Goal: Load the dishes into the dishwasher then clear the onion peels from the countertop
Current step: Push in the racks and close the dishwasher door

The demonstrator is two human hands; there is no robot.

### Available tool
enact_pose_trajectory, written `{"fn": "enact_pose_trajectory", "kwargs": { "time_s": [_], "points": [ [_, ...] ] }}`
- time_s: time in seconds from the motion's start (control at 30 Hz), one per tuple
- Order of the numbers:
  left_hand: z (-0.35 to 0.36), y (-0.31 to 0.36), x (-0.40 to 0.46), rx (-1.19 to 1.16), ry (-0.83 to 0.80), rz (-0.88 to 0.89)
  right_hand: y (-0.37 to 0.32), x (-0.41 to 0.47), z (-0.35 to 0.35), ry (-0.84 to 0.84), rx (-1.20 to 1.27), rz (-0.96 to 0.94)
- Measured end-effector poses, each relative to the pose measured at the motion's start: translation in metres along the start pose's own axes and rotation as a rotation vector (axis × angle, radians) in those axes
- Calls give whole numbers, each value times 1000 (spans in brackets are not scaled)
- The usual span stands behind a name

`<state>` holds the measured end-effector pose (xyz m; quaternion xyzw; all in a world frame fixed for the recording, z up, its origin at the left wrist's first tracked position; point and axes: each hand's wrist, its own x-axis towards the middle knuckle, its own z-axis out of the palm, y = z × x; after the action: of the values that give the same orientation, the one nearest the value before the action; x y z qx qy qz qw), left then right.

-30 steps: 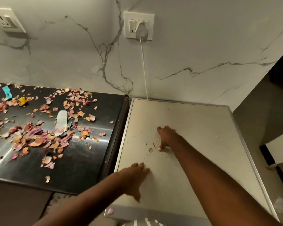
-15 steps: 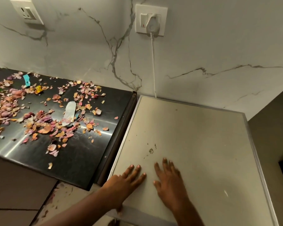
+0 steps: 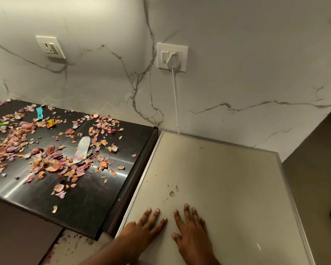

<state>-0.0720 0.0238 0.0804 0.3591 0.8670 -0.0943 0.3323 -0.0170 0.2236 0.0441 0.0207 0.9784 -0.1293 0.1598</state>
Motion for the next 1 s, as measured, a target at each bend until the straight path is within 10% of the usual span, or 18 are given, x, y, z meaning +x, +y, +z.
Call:
{"fn": "enact_pose_trajectory", "kwargs": {
  "time_s": [1.0],
  "points": [
    [106, -30, -57, 183, 217, 92, -19, -141, 49, -338, -41, 299]
  ]
}}
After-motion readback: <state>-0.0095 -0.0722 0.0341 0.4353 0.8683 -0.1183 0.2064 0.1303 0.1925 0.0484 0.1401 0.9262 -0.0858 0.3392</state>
